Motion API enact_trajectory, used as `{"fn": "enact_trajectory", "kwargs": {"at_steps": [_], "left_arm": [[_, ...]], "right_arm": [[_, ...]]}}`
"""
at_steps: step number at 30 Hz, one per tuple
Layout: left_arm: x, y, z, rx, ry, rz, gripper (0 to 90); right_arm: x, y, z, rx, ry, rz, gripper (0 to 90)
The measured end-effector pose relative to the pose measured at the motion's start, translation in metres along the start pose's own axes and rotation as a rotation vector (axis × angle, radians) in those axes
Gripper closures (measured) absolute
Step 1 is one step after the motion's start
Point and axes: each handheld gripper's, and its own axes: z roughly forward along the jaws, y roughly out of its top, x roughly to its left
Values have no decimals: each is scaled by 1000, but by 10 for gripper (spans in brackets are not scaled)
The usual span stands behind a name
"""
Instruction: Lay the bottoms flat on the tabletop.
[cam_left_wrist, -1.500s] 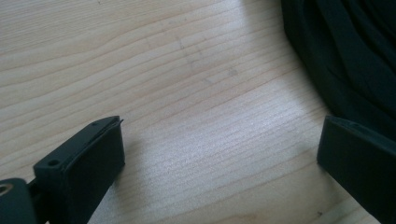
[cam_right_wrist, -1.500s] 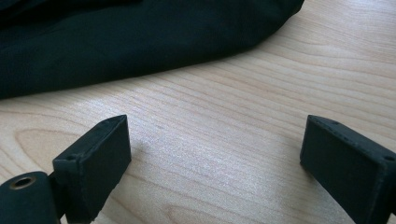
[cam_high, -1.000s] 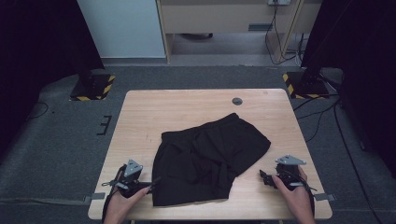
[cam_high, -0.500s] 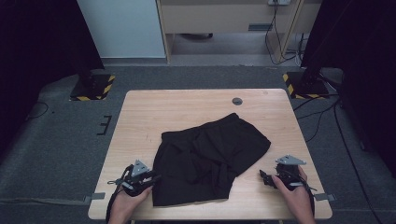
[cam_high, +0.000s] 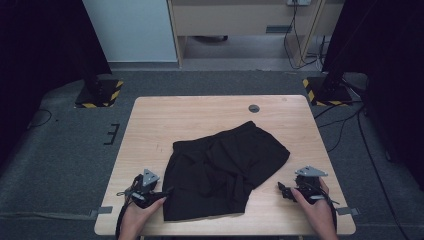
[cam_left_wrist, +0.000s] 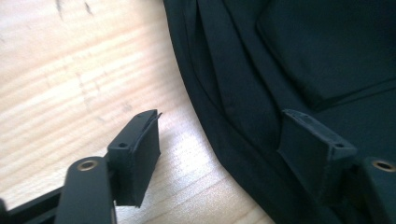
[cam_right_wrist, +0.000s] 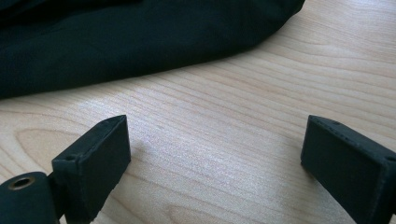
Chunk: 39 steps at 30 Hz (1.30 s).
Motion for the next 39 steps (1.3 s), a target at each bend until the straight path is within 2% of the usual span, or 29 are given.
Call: {"fn": "enact_trajectory", "kwargs": {"at_steps": [3,4,5,6,7,9,12,16,19,25,27,29,31,32,34,35,37,38,39], "left_arm": [[-2,0,-4,-4,-42,1,477],[-2,1,-5,5,-60,0,589],[-4,1,-6,12,-57,4,699],[-6,1,-7,20,-66,14,728],[-6,1,-7,20,-66,14,814],[-6,3,-6,28,-79,16,844],[-6,5,-6,34,-71,31,875],[-2,12,-13,-10,-6,39,880],[5,16,-12,-4,22,41,881],[41,29,8,39,82,-9,881],[51,35,15,52,101,-12,881],[59,41,20,59,103,-18,879],[64,46,24,65,100,-12,871],[66,48,25,66,104,-3,854],[71,51,30,68,78,-6,728],[72,52,30,60,81,-2,670],[73,54,30,26,126,10,554],[73,55,30,23,131,-3,475],[74,55,31,26,123,-21,435]], "right_arm": [[0,0,0,-1,1,-2,81],[0,0,1,-2,2,-4,79],[-1,0,1,-1,4,-6,78],[0,1,1,0,6,-4,75],[0,1,1,0,6,-4,75],[-1,1,1,0,10,-9,73],[-1,1,1,1,10,-8,74],[-1,1,1,1,9,-7,73],[-1,1,1,1,11,-10,74],[0,1,1,0,10,-10,77],[-2,1,0,-17,18,0,164],[-7,3,-4,-35,39,40,293],[-11,10,-10,-74,52,49,341],[-14,15,-12,-93,65,59,365],[-17,28,-13,-115,89,84,387],[-18,35,-12,-116,104,82,385],[-18,48,-7,-119,136,78,367],[-17,54,-3,-115,142,80,364],[-16,60,1,-104,154,82,364]]}}
